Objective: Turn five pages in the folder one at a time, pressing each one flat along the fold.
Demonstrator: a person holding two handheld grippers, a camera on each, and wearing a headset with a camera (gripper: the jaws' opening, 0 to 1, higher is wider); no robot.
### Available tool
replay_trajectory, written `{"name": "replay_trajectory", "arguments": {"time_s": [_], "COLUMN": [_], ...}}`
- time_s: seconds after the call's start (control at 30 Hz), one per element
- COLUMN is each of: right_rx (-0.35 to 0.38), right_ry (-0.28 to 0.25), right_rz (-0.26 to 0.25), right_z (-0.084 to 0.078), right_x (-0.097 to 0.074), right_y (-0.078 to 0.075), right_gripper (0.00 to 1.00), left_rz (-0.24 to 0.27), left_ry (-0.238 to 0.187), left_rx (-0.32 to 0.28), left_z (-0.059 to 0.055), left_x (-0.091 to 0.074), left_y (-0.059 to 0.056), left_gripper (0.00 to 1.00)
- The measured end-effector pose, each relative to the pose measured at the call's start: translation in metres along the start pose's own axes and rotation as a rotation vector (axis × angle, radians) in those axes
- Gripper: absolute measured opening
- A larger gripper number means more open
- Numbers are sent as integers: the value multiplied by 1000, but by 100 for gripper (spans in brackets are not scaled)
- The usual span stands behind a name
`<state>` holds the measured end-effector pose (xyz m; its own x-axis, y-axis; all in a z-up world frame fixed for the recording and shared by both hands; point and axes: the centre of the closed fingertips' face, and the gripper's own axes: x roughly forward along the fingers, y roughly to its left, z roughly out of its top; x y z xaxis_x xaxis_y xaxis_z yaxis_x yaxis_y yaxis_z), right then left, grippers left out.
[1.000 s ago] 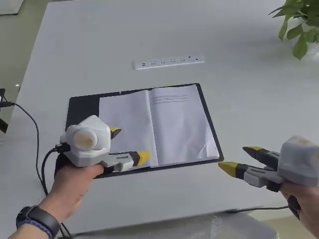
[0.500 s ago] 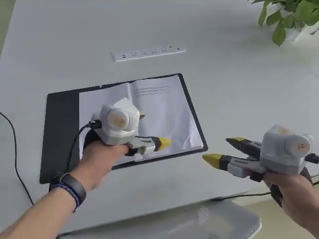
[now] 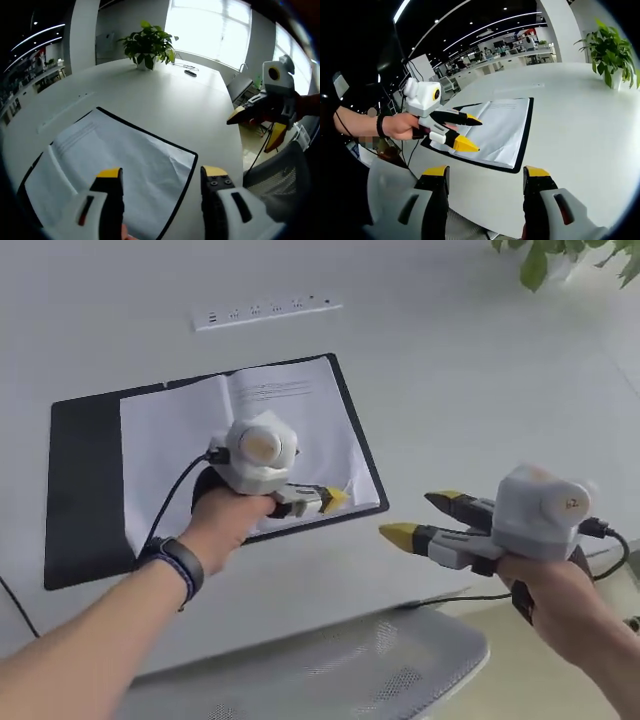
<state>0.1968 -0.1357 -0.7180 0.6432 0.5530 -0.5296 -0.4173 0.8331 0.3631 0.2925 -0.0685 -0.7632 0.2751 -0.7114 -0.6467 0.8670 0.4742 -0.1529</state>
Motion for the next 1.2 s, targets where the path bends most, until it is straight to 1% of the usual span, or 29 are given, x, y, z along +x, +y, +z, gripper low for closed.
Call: {"name": "replay_trajectory", "arguments": {"time_s": [0.07, 0.13, 0.23, 0.33, 0.4, 0.43, 0.47, 0.53, 0.57, 0.6, 0.63, 0.67, 0.73, 0.8, 0.97, 1.07, 1.2], "right_rx": [3, 10, 21, 30, 30, 29, 29, 25, 25, 26, 26, 27, 27, 29, 37, 32, 26], "right_ry": [5, 6, 1, -3, 0, 2, 4, 4, 3, 1, -1, -1, 1, 2, 5, 3, 3], "right_rz": [-2, -6, -10, -10, -7, -5, -3, 0, 1, 3, 5, 5, 7, 10, 17, 27, 35], "right_z": [-3, -5, -6, -6, -6, -6, -6, -5, -5, -4, -3, -3, -3, -3, -5, -4, -1], "right_x": [-2, -5, -7, -7, -7, -6, -6, -5, -5, -5, -4, -4, -3, -2, 2, 5, 12], "right_y": [-1, -3, -4, -4, -4, -4, -4, -3, -2, -3, -3, -4, -5, -5, -5, -3, -5], "right_gripper": [58, 58, 57, 57, 57, 57, 57, 56, 56, 56, 56, 55, 55, 54, 53, 52, 52], "left_rz": [6, 9, 25, 42, 40, 40, 49, 71, 71, 83, 107, 113, 112, 119, 124, 119, 114], "left_ry": [1, -1, -2, -4, -3, 3, 8, 14, 14, 16, 25, 26, 25, 31, 15, 15, 15], "left_rx": [-2, -20, -21, -36, -53, -54, -41, -5, -5, 1, 28, 39, 41, 70, 77, 77, 76], "left_z": [-2, -2, -1, -2, -5, -6, -7, -7, -7, -7, -8, -9, -9, -10, -11, -10, -10], "left_x": [7, 14, 21, 30, 37, 41, 43, 44, 45, 46, 45, 45, 45, 45, 46, 46, 44], "left_y": [0, -2, -2, -1, -4, -6, -7, -8, -9, -8, -5, -4, -3, -1, -1, 0, 4], "left_gripper": [62, 62, 61, 61, 62, 64, 65, 64, 64, 63, 61, 60, 58, 57, 56, 56, 51]}}
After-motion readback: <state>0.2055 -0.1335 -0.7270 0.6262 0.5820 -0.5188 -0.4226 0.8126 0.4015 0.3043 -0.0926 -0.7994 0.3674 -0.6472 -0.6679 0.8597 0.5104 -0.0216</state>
